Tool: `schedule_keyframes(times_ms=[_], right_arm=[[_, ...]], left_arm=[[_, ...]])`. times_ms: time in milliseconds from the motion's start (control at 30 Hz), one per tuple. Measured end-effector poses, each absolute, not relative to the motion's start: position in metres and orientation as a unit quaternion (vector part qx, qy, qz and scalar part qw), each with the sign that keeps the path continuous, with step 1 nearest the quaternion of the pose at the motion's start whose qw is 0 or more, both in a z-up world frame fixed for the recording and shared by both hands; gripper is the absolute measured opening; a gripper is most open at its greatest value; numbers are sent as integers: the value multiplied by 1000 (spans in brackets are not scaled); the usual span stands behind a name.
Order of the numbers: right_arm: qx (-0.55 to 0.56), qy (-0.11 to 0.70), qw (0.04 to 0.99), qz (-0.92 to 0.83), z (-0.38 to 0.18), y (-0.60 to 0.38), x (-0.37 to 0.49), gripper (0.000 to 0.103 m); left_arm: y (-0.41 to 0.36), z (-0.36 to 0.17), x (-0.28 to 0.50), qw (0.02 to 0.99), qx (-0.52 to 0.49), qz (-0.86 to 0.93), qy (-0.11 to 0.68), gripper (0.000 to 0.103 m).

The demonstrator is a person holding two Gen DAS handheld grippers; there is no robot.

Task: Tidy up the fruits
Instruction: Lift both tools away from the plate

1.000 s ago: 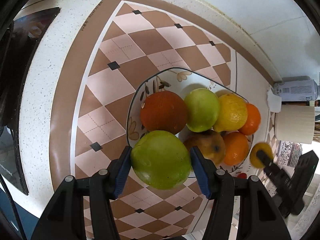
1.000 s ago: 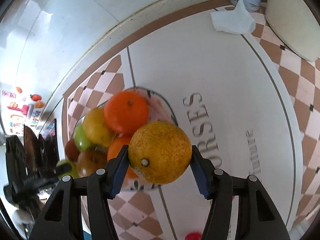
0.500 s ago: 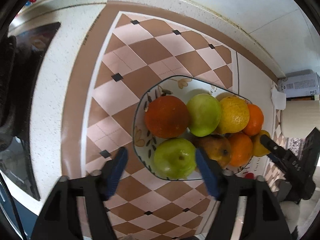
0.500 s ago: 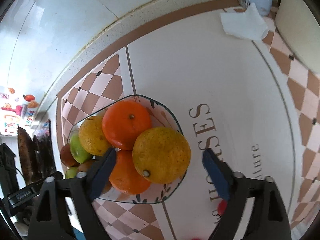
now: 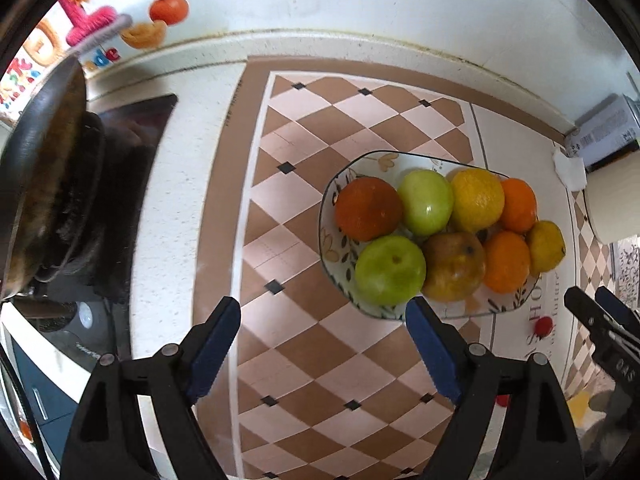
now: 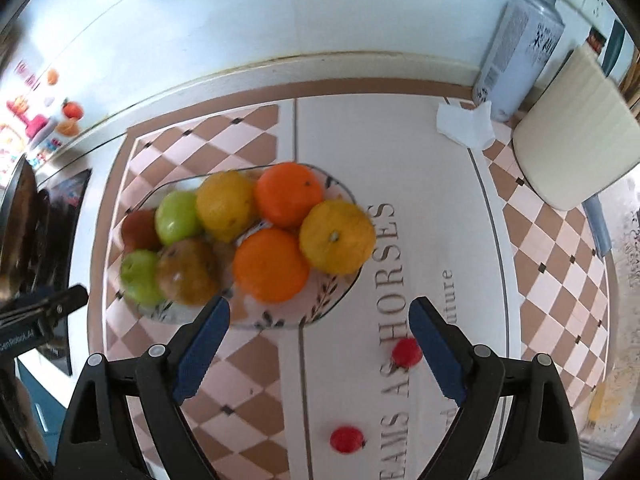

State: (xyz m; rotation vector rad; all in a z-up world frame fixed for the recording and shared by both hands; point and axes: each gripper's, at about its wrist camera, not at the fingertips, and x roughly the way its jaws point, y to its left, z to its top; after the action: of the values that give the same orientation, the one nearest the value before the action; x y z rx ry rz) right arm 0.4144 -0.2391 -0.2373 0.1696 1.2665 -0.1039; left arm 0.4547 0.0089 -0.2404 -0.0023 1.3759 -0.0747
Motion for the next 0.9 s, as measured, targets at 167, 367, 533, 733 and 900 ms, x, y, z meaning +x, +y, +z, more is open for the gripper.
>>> schedule_keyframes(times_ms=[167, 367, 533, 733, 900], right_arm=[[70, 574, 815, -43, -217, -220, 388, 93], [77, 556, 827, -39, -187, -212, 359, 93], [81, 532, 842, -35, -150, -208, 330, 93], [79, 505, 859, -27, -106, -202, 295, 93], [79, 491, 868, -20, -77, -199, 268, 93]], left_arm=[[6, -217, 430, 794, 21, -31, 607, 84], [3, -183, 399, 813, 22, -43, 580, 84], [0, -150, 371, 828, 14, -57, 558, 84], [-5, -115, 338, 840, 15, -71, 537, 84], [-5, -91, 315, 850, 11, -77, 521, 84]])
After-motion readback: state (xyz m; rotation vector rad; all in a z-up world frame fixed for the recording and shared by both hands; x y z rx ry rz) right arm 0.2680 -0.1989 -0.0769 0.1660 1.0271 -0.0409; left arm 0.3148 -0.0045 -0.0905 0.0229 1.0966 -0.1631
